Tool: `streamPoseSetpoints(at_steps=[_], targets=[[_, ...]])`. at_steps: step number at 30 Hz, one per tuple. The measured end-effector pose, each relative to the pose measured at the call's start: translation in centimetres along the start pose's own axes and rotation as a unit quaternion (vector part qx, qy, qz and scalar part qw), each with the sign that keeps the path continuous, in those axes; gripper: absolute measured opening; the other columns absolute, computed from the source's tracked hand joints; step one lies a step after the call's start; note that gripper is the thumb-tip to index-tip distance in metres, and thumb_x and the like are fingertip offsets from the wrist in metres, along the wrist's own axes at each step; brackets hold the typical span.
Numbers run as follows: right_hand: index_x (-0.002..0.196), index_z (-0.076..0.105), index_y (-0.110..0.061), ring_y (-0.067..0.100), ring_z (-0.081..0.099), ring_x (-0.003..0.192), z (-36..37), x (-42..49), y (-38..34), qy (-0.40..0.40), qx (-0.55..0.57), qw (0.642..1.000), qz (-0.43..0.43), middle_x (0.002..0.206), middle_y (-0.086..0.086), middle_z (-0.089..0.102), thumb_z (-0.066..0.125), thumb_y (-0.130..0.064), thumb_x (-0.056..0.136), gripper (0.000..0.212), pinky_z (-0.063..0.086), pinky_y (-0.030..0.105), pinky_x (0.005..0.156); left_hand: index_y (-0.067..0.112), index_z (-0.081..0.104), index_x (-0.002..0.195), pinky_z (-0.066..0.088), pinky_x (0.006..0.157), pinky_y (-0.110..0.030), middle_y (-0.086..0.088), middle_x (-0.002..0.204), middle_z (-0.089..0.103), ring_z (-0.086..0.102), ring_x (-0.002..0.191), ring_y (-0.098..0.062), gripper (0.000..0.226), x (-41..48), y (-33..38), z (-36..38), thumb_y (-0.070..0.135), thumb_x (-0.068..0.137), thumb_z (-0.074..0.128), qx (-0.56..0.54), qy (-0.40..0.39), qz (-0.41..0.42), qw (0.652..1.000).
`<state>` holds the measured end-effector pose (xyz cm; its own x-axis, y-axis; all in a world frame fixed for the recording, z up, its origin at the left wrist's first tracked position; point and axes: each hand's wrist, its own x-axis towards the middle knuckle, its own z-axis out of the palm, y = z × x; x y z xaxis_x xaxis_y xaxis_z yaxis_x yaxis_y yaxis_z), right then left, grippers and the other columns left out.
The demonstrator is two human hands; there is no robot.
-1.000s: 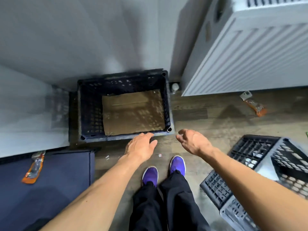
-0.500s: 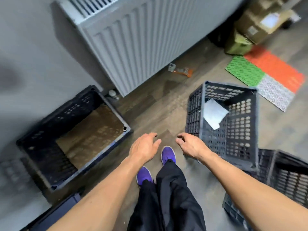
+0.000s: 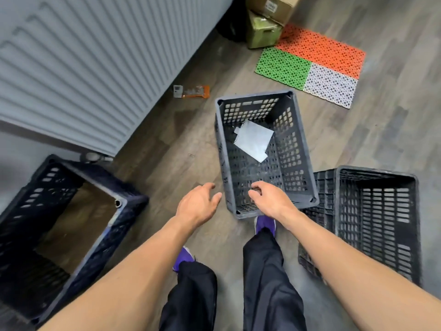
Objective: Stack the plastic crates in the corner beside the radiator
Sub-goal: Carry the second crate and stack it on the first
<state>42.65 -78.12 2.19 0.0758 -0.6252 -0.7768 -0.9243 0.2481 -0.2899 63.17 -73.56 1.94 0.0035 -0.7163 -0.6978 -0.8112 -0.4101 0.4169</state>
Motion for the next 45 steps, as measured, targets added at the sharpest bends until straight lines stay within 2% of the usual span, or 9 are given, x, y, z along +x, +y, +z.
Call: streamPoseSetpoints(at_steps=[6,11,15,23,28,33,38,41,45], targets=[[0.142,0.046,-0.024,0.022,0.05,0.128,-6.0,4.8,7.3,-0.001,0.008,1.0,0.008,0.142,0.001,0.051,0.041,-0.041,0.098,0.047,0.041,0.04,0.106,0.014,0.034,0.147,0.041,0.104,-0.038,-0.013,0.141,0.053,0.05,0.129,-0.029,0.06,5.3,7.4,2.6,0.047,0.098,0.043,-0.028,-0.002,-0.056,0.998],[0.142,0.045,-0.023,0.024,0.054,0.123,-11.0,9.1,13.3,-0.002,-0.01,1.0,0.026,0.141,0.003,0.052,0.041,-0.041,0.098,0.048,0.045,0.039,0.101,0.016,0.026,0.152,0.037,0.107,-0.037,-0.011,0.142,0.051,0.049,0.129,-0.029,0.065,10.4,14.0,5.2,0.048,0.097,0.044,-0.14,-0.025,-0.122,0.982],[0.143,0.044,-0.022,0.024,0.055,0.121,-13.4,11.6,15.5,-0.014,-0.02,0.999,0.027,0.141,0.003,0.052,0.041,-0.041,0.099,0.048,0.045,0.038,0.098,0.016,0.027,0.151,0.037,0.108,-0.039,-0.011,0.144,0.049,0.048,0.13,-0.03,0.064,13.5,16.3,5.4,0.046,0.098,0.044,-0.191,0.001,-0.158,0.969],[0.15,0.032,-0.022,0.028,0.046,0.132,-14.4,15.9,17.0,-0.018,0.003,0.999,0.041,0.15,0.009,0.041,0.045,-0.042,0.098,0.058,0.039,0.044,0.108,0.012,0.033,0.147,0.037,0.108,-0.041,-0.014,0.145,0.047,0.048,0.13,-0.033,0.064,16.8,13.1,4.8,0.043,0.094,0.051,-0.133,0.032,-0.22,0.966],[0.156,0.012,-0.019,0.032,0.022,0.146,-13.1,19.4,17.9,-0.008,0.001,0.998,0.06,0.158,0.012,0.021,0.053,-0.048,0.094,0.079,0.027,0.047,0.116,0.014,0.034,0.143,0.039,0.107,-0.046,-0.014,0.141,0.044,0.049,0.125,-0.034,0.081,20.7,10.0,6.8,0.059,0.079,0.056,-0.134,0.048,-0.239,0.961],[0.155,0.003,-0.01,0.033,0.019,0.147,-10.5,23.5,17.7,0.024,0.004,0.997,0.076,0.16,0.014,0.017,0.054,-0.046,0.095,0.087,0.024,0.045,0.115,0.005,0.029,0.141,0.039,0.099,-0.051,-0.019,0.133,0.034,0.039,0.123,-0.041,0.071,24.4,8.5,9.0,0.038,0.087,0.061,-0.064,0.186,-0.231,0.953],[0.137,0.026,-0.006,0.037,0.041,0.13,-8.7,26.0,17.2,0.089,0.034,0.988,0.119,0.144,0.018,0.037,0.055,-0.036,0.095,0.059,0.039,0.044,0.099,0.004,0.036,0.125,0.042,0.09,-0.047,-0.019,0.125,0.047,0.051,0.113,-0.039,0.051,26.0,6.2,10.1,0.028,0.087,0.06,-0.081,0.2,-0.217,0.952],[0.133,0.026,-0.009,0.036,0.049,0.117,-9.1,26.6,17.6,0.076,0.046,0.987,0.134,0.137,0.016,0.042,0.055,-0.032,0.096,0.052,0.038,0.04,0.085,0.006,0.039,0.111,0.041,0.08,-0.042,-0.018,0.113,0.059,0.057,0.103,-0.039,0.032,25.9,4.7,9.8,0.023,0.089,0.056,-0.079,0.193,-0.215,0.954],[0.133,0.026,-0.017,0.026,0.052,0.087,-9.7,25.3,17.9,0.083,0.048,0.99,0.104,0.112,0.007,0.05,0.052,-0.024,0.096,0.046,0.04,0.033,0.068,0.007,0.044,0.111,0.04,0.078,-0.039,-0.018,0.11,0.064,0.058,0.101,-0.039,0.029,25.1,4.0,9.1,0.024,0.09,0.056,-0.062,0.173,-0.22,0.958]])
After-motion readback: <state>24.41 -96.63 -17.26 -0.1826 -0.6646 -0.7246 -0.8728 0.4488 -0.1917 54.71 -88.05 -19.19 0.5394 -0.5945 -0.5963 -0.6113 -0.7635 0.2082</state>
